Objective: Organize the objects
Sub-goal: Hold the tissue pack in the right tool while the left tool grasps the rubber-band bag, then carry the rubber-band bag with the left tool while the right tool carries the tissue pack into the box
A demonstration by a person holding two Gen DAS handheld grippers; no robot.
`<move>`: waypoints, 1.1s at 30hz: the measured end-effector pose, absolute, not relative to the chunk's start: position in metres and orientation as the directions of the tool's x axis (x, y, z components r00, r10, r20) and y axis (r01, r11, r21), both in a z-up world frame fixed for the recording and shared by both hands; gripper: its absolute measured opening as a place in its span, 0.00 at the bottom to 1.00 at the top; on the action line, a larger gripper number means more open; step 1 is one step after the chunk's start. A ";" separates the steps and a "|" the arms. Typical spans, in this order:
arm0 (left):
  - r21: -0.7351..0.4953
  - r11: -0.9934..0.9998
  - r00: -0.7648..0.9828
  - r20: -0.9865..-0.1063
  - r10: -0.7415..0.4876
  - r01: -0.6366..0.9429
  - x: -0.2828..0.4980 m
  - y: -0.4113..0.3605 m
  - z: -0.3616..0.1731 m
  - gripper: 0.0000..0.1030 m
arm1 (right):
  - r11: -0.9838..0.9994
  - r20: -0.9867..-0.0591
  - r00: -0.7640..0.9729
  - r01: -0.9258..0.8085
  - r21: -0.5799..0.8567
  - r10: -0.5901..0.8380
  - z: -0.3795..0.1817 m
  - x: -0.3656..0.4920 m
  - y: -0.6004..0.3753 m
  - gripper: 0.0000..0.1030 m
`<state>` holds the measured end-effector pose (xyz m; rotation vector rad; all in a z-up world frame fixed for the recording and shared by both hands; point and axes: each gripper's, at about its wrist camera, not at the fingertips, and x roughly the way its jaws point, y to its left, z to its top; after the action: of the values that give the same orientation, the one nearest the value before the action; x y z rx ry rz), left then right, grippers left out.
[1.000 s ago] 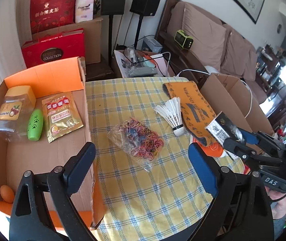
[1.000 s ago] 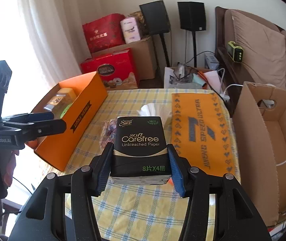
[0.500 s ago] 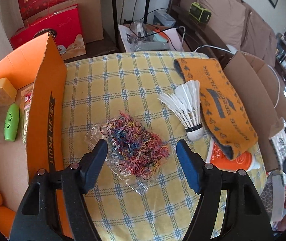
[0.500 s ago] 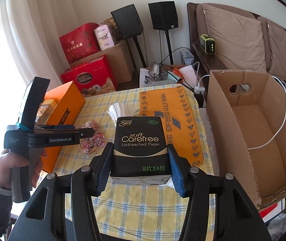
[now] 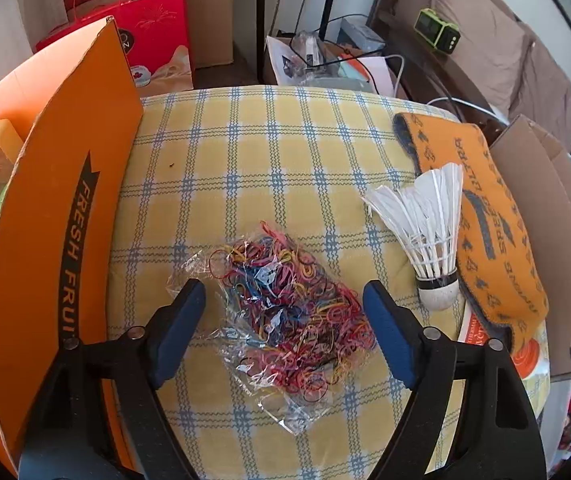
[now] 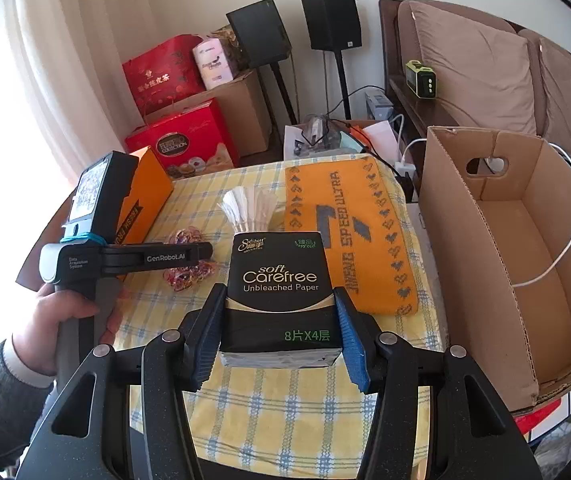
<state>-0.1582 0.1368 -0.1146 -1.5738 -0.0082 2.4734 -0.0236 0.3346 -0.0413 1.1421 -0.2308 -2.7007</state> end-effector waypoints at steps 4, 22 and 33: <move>-0.125 -0.979 -0.411 -0.893 0.182 -0.162 -0.164 0.139 -0.118 0.78 | -0.970 -0.693 -0.681 0.127 0.209 -0.239 -0.042 -0.024 0.330 0.52; -0.150 -0.953 -0.476 -0.839 0.263 -0.262 -0.130 0.134 -0.082 0.22 | -0.975 -0.687 -0.692 0.130 0.181 -0.220 -0.036 -0.024 0.321 0.52; -0.183 -0.901 -0.502 -0.778 0.378 -0.394 -0.088 0.125 -0.006 0.23 | -0.977 -0.670 -0.711 0.156 0.148 -0.215 -0.020 -0.034 0.301 0.52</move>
<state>-0.0875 0.1246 -0.0055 -1.2337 0.0253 2.3930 -0.0339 0.3010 -0.0198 1.0841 -0.1186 -2.7305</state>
